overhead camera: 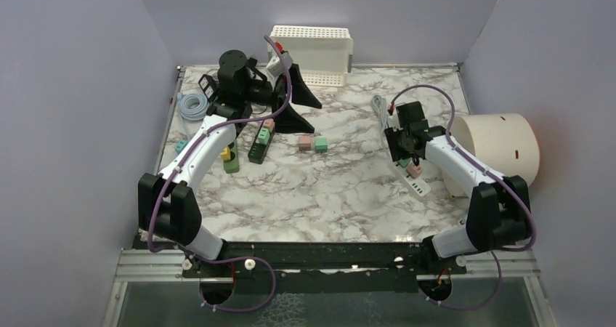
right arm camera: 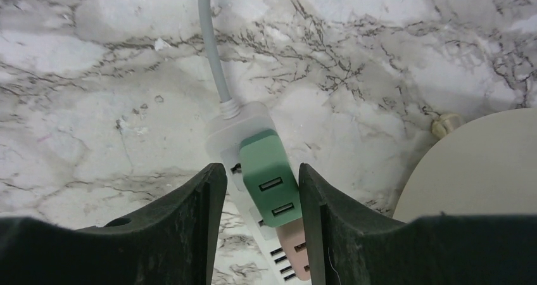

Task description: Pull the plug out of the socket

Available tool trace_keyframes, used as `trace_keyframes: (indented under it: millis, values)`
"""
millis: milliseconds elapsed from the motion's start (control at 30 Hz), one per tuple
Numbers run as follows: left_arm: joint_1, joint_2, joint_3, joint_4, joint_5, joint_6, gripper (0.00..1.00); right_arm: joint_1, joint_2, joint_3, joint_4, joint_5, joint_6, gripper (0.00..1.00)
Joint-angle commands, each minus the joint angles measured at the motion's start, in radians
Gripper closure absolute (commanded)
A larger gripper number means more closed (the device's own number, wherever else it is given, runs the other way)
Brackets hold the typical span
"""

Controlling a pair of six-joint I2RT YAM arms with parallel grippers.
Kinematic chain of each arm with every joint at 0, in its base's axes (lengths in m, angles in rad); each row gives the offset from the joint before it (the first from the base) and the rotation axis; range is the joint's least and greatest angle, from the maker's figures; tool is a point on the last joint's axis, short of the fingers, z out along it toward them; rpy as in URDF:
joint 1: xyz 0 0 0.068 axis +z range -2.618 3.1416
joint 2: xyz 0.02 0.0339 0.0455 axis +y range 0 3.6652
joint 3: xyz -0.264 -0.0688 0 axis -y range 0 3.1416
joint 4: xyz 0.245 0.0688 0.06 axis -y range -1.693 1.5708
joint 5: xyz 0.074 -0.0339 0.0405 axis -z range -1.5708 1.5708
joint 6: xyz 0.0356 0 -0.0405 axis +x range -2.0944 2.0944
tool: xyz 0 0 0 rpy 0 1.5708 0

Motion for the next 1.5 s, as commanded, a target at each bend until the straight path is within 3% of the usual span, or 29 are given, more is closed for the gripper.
trace_keyframes:
  millis: [0, 167, 233, 267, 300, 333, 533, 667, 833, 1467]
  values:
    - [-0.021, 0.020, 0.066, 0.021, 0.056, -0.043, 0.01, -0.004, 0.059, -0.019, -0.044, 0.001, 0.023, 0.49]
    - [-0.044, 0.015, 0.040, 0.020, 0.044, 0.002, 0.01, -0.003, 0.082, -0.034, -0.018, 0.005, 0.025, 0.54]
    - [-0.068, 0.012, -0.009, 0.020, 0.010, 0.022, 0.01, -0.003, 0.095, -0.036, -0.013, 0.012, 0.026, 0.63]
    - [-0.080, 0.012, -0.036, 0.020, -0.045, 0.031, 0.01, -0.003, 0.099, -0.038, -0.010, 0.015, 0.025, 0.74]
    - [-0.103, 0.017, -0.062, 0.019, -0.116, 0.030, 0.01, -0.003, 0.100, -0.039, -0.009, 0.020, 0.026, 0.89]
    - [-0.124, 0.027, -0.084, 0.010, -0.186, 0.030, 0.01, -0.003, 0.096, -0.035, -0.008, 0.021, 0.029, 0.98]
    - [-0.379, 0.125, -0.140, -0.120, -0.877, 0.100, 0.01, -0.004, 0.008, 0.033, 0.079, -0.085, 0.036, 0.99]
    - [-0.494, 0.250, -0.096, -0.094, -1.113, 0.041, 0.01, -0.003, -0.011, 0.117, 0.100, -0.176, 0.044, 0.99]
    - [-0.526, 0.377, -0.067, 0.058, -1.038, -0.159, 0.01, -0.003, -0.010, 0.172, 0.076, -0.210, 0.049, 0.99]
    - [-0.601, 0.556, -0.041, 0.234, -1.029, -0.322, 0.01, -0.003, -0.143, 0.151, 0.093, -0.359, 0.143, 0.99]
